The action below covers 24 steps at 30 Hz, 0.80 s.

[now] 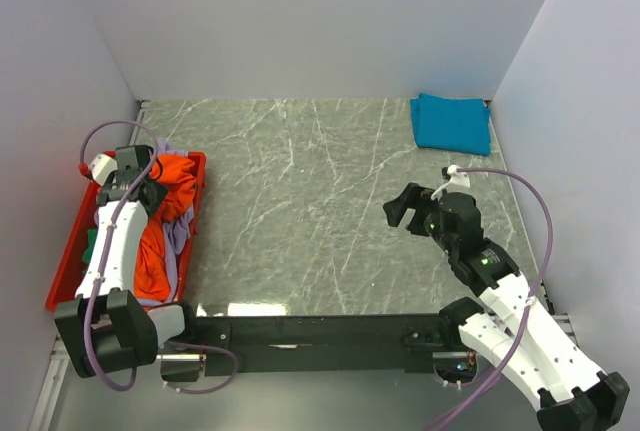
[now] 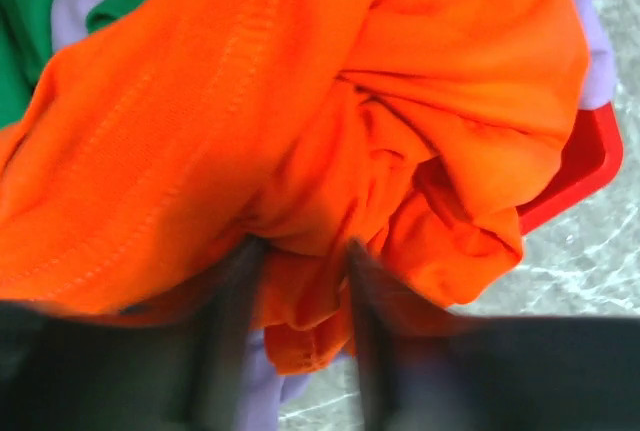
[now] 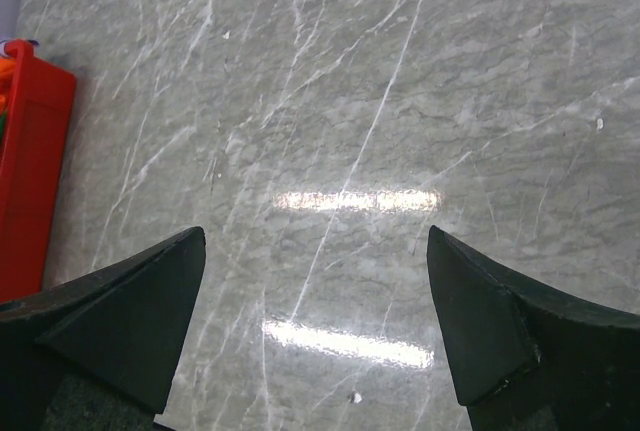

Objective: Fold and stack the t-shirts
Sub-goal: Grab the tshirt from the pile

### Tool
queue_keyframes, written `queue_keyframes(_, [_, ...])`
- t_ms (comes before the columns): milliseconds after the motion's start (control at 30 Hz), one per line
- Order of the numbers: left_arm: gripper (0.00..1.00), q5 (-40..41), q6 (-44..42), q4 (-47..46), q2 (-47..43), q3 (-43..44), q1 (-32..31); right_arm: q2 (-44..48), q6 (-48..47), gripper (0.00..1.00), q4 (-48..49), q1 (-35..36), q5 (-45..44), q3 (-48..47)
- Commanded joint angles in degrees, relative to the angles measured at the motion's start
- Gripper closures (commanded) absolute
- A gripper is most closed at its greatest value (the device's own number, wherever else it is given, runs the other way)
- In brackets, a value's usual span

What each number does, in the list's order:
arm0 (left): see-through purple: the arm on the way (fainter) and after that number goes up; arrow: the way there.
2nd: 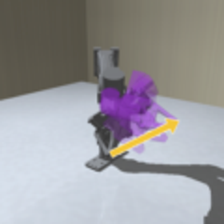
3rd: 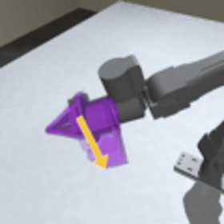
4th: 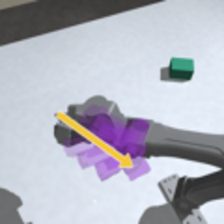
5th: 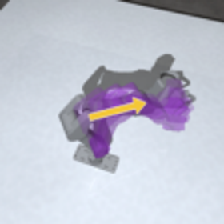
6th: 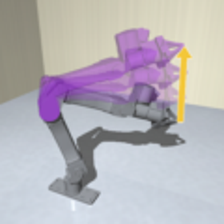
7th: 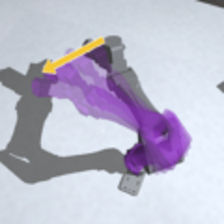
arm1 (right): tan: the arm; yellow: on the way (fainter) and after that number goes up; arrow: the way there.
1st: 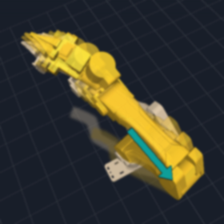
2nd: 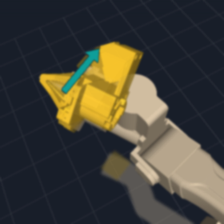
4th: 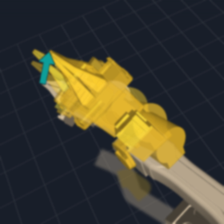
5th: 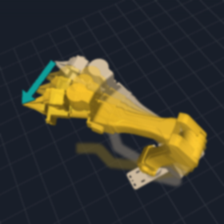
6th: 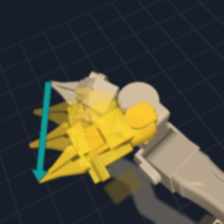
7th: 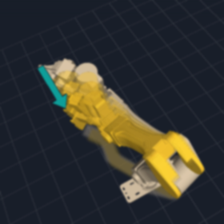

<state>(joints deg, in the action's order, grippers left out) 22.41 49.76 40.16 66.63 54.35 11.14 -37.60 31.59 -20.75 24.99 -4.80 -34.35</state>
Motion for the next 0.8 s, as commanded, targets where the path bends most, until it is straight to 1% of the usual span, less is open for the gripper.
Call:
queue_keyframes(0, [0.65, 1.31, 0.87, -0.88, -0.18, -0.47, 0.55, -0.54, -0.83, 0.03, 1.86, 0.06, 0.31, 0.33])
queue_keyframes(33, [0.81, 1.32, 0.69, -0.7, -0.79, -0.21, 0.64, -0.63, -1.01, 0.03, 1.94, 0.06, 0.4, 0.33])
queue_keyframes(100, [0.96, 1.58, 0.17, -0.17, -1.59, 1.28, 0.55, -0.8, -1.01, 0.04, 1.86, -0.03, 0.49, 0.25])
queue_keyframes(133, [0.99, 2.01, -0.1, 0.61, -2.64, 2.07, 0.55, -0.89, -0.92, 0.04, 1.86, 0.05, 0.49, 0.25])
queue_keyframes(267, [0.99, 2.02, -3.42, 1.15, -5.45, 6.9, 0.55, -1.42, -1.01, 0.04, 1.94, 0.06, 1.19, 0.07])
queue_keyframes(300, [0.99, 2.19, -3.87, 1.41, -5.98, 9.44, 0.55, -1.77, -1.01, 0.03, 1.86, 0.06, 1.28, -0.02])
queue_keyframes(433, [1.0, -0.96, -6.42, -0.43, -9.84, 15.16, 0.55, -2.91, -1.18, 0.04, 1.42, 0.06, 2.07, -0.72])
queue_keyframes(467, [1.0, -3.93, -7.73, -2.09, -10.29, 16.22, 0.64, -3.09, -1.18, 0.04, 1.33, 0.14, 2.16, -0.81])
queue_keyframes(567, [1.0, -7.9, -9.23, -2.98, -9.68, 22.8, 0.64, -4.14, -1.36, 0.04, 1.07, 0.06, 2.42, -1.42])
queue_keyframes(600, [1.0, -11.74, -9.76, -2.81, -8.89, 27.26, 0.55, -4.32, -1.45, 0.04, 0.98, 0.06, 2.51, -1.6])
queue_keyframes(667, [0.99, -15.45, -10.64, -1.85, -5.73, 32.46, 0.55, -4.41, -1.62, 0.04, 1.15, 0.06, 2.51, -2.04])
queue_keyframes(700, [1.0, -20.08, -10.91, -1.32, -4.77, 37.36, 0.55, -4.32, -1.71, 0.04, 1.24, 0.14, 2.69, -2.21])
queue_keyframes(767, [1.0, -23.36, -10.74, -1.4, -2.3, 43.44, 0.03, -4.23, -1.8, 0.04, 1.33, 0.05, 2.78, -2.83])
